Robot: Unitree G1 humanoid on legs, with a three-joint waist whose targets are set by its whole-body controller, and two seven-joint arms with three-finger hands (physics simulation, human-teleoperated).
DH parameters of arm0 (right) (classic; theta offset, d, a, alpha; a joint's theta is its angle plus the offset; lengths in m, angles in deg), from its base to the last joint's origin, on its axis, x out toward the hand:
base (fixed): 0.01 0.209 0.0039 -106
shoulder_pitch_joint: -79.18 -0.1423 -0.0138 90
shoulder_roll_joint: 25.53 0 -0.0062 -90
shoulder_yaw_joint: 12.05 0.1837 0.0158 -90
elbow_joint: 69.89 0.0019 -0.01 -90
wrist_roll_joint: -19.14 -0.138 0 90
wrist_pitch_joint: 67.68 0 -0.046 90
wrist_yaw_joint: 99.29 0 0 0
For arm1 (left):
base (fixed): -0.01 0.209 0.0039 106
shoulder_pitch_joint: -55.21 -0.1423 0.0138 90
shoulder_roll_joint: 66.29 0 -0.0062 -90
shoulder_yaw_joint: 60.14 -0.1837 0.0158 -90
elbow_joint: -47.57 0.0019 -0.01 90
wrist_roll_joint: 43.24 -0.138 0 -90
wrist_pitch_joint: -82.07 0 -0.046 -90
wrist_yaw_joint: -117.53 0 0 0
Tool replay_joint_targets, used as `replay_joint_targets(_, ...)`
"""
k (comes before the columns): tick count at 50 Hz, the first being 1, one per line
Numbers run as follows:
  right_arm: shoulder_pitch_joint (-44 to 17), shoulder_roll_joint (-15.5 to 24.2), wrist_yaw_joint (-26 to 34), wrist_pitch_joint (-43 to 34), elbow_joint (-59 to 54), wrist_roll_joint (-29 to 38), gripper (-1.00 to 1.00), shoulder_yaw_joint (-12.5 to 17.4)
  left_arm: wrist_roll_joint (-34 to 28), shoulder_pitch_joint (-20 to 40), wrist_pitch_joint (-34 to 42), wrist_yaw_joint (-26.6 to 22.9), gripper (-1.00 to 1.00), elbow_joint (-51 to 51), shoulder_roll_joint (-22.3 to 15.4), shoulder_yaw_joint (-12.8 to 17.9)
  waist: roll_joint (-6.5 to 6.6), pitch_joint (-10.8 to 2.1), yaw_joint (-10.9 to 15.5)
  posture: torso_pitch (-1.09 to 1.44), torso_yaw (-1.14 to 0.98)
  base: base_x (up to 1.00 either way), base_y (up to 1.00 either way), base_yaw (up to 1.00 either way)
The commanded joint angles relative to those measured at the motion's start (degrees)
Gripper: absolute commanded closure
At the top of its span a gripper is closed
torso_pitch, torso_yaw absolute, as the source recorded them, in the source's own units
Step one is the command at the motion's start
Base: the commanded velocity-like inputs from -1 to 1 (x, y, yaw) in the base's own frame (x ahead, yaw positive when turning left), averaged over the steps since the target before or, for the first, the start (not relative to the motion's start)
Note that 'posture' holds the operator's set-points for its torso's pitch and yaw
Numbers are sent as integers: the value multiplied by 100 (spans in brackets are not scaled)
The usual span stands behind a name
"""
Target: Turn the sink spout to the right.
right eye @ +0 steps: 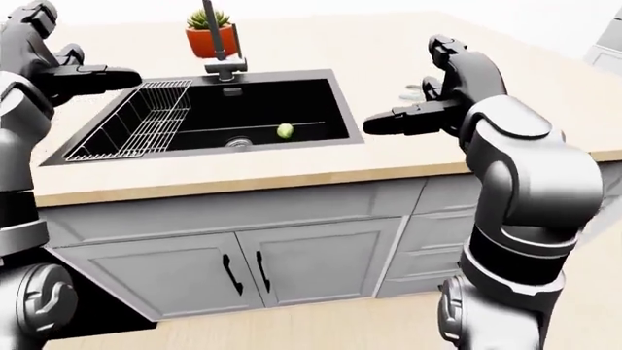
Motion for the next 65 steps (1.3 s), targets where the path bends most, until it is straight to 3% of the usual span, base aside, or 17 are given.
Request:
replay_joint_targets(1, -141, 42, 3, 137, 95, -4, -100, 9, -5, 182, -94, 20, -100, -165, -90, 59, 67, -201, -50, 0, 0, 14, 0, 0)
replay_joint_targets(10, -71, 23, 20, 154, 133, 14, -100, 15, 1, 142, -101, 28, -100, -198, -83, 65, -314, -86, 68, 0, 0, 14, 0, 0)
replay_joint_targets(14, -53, 18, 23, 148, 155, 16, -100, 21, 7, 119, -111, 29, -100, -198, -90, 72, -842, -175, 127, 0, 0, 13, 0, 0)
replay_joint_targets(15, -64, 20, 23, 137, 158, 16, -100, 17, 9, 115, -107, 30, -100, -208, -89, 71, -683, -159, 119, 0, 0, 13, 0, 0)
replay_joint_targets(17, -67, 14, 27, 144, 154, 14, -100, 24, 8, 115, -122, 32, -100, -192, -85, 69, -733, -119, 105, 0, 0, 14, 0, 0)
replay_joint_targets(23, -48, 17, 30, 142, 170, 12, -100, 35, 14, 138, -133, 17, -100, -145, -129, 92, -421, -74, 70, 0, 0, 14, 0, 0)
replay_joint_targets(27, -77, 26, 27, 118, 169, 13, -100, 25, 12, 182, -135, 15, -100, -101, -163, 85, 79, -147, -4, 0, 0, 14, 0, 0)
replay_joint_targets(37, -96, 39, 30, 104, 159, 23, -100, 15, 8, 173, -183, -6, -100, -28, -245, 115, -331, -85, 76, 0, 0, 14, 0, 0)
replay_joint_targets(39, -136, 45, 33, 77, 155, 27, -100, 0, 20, 163, -160, 0, -100, -60, -257, 127, -524, -106, 105, 0, 0, 14, 0, 0)
replay_joint_targets(41, -145, 53, 40, 75, 145, 34, -100, -5, 28, 154, -160, 3, -100, -61, -261, 132, -904, -192, 123, 0, 0, 14, 0, 0)
replay_joint_targets(42, -158, 60, 44, 47, 162, 33, -100, 0, 31, 159, -156, 4, -100, -60, -268, 132, -619, -130, 87, 0, 0, 14, 0, 0)
replay_joint_targets(44, -168, 63, 47, 34, 167, 41, -100, -9, 32, 176, -156, 8, -100, -43, -273, 127, -721, -136, 93, 0, 0, 13, 0, 0)
replay_joint_targets(51, -169, 52, 65, 30, 178, 61, -100, -3, 36, 172, -194, 1, -100, 3, -279, 124, -322, -48, 51, 0, 0, 14, 0, 0)
replay_joint_targets(54, -158, 38, 62, 38, 185, 69, -100, -4, 52, 179, -145, 13, -100, -41, -297, 136, 144, -158, -7, 0, 0, 14, 0, 0)
replay_joint_targets(55, -164, 38, 64, 38, 181, 68, -100, 0, 56, 188, -140, 15, -100, -41, -300, 138, -62, -121, 38, 0, 0, 14, 0, 0)
replay_joint_targets(57, -141, 26, 63, 56, 180, 72, -100, 0, 57, 192, -155, 23, -100, -17, -305, 142, 22, -114, 22, 0, 0, 14, 0, 0)
replay_joint_targets(65, -209, -1, 49, 76, 110, 84, -100, -44, 104, 202, -200, 15, -100, 77, -417, 190, -438, -88, 89, 0, 0, 14, 0, 0)
